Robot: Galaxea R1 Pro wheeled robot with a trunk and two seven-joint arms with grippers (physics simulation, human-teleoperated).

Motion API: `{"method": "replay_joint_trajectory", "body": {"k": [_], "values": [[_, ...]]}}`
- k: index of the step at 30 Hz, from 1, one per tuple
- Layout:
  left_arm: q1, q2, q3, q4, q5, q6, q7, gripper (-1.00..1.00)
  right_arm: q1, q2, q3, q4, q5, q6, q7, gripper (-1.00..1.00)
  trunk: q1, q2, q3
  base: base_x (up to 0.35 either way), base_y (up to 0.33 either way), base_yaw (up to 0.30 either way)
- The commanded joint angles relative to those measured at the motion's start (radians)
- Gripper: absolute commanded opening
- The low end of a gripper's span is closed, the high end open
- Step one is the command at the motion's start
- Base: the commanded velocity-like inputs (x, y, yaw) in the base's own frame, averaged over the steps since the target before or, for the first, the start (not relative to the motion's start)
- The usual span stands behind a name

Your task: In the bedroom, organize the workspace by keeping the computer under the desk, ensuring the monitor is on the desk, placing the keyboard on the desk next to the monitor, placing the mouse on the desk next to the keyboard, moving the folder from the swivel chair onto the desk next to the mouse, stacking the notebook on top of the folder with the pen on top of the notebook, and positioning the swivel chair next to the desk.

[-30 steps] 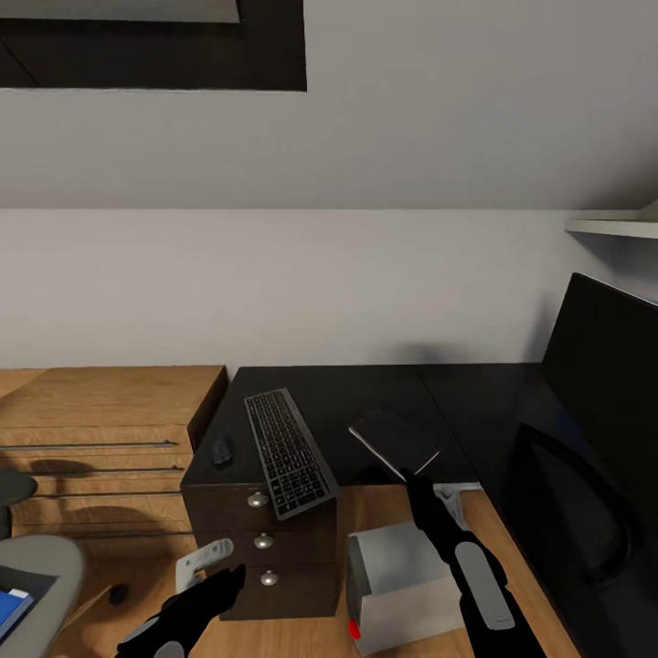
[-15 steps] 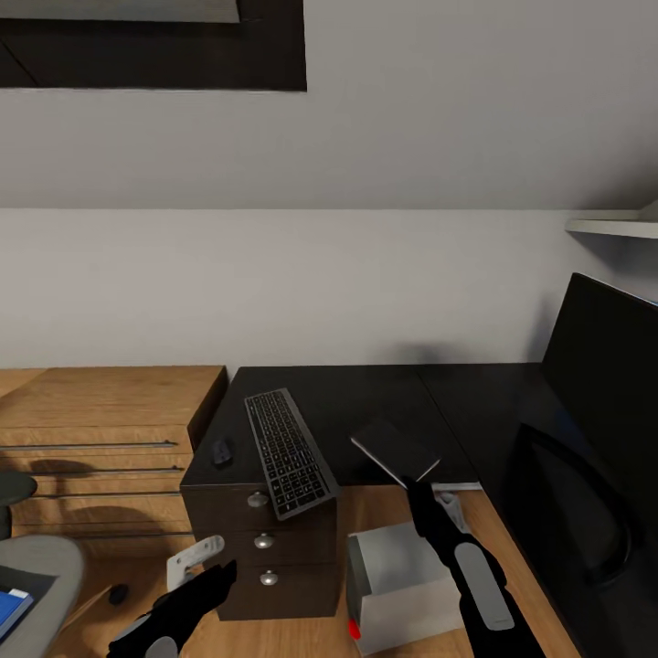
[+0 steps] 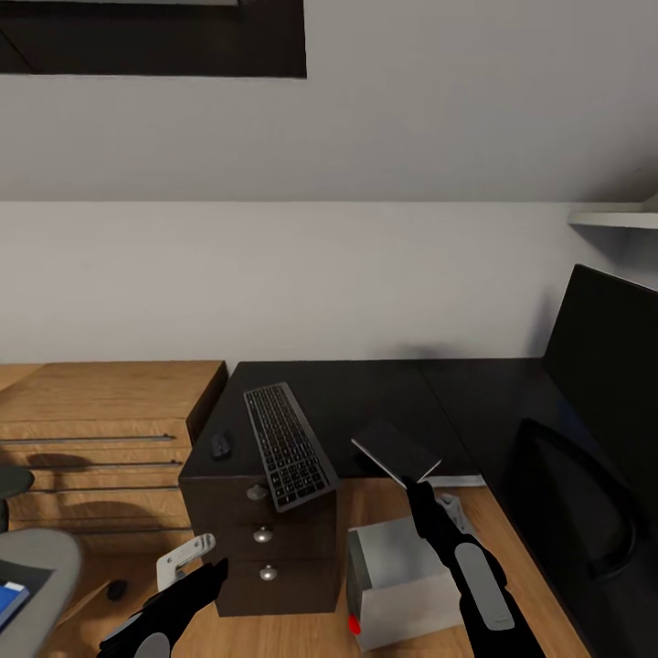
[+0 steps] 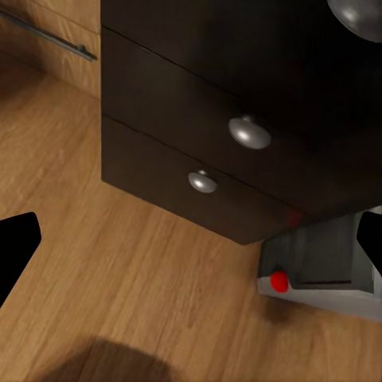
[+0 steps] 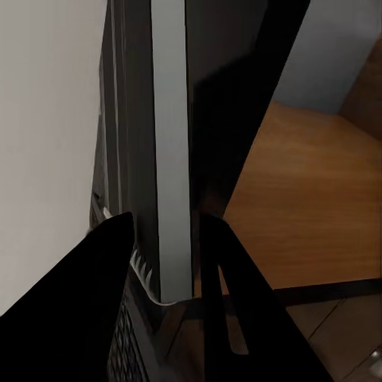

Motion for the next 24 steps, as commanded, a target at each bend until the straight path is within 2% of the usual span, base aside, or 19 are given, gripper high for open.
{"method": "replay_joint_trajectory", "body": {"k": [1,8,18,24], "values": [[0.0,0.001,-0.002,-0.002,0.01,0.0,0.01,1.0,-0.001,0.001,-0.005,-0.001,-0.005,0.007,0.002,-1.0,0.004,-0.008,-0.004,0.0,0.0,0.0],[0.0,0.001,-0.003,-0.002,0.01,0.0,0.01,1.0,-0.001,0.001,-0.005,-0.001,-0.005,0.007,0.002,-1.0,0.004,-0.008,-0.004,0.0,0.0,0.0],[0.0,0.001,-0.003,-0.002,0.01,0.0,0.01,1.0,-0.001,0.001,-0.006,-0.001,-0.004,0.006,0.002,-1.0,0.042,-0.078,-0.035,0.0,0.0,0.0],[0.0,0.001,-0.002,-0.002,0.011,0.004,0.008,1.0,-0.001,0.001,-0.006,-0.001,-0.004,0.006,0.002,-1.0,0.042,-0.078,-0.035,0.0,0.0,0.0]]}}
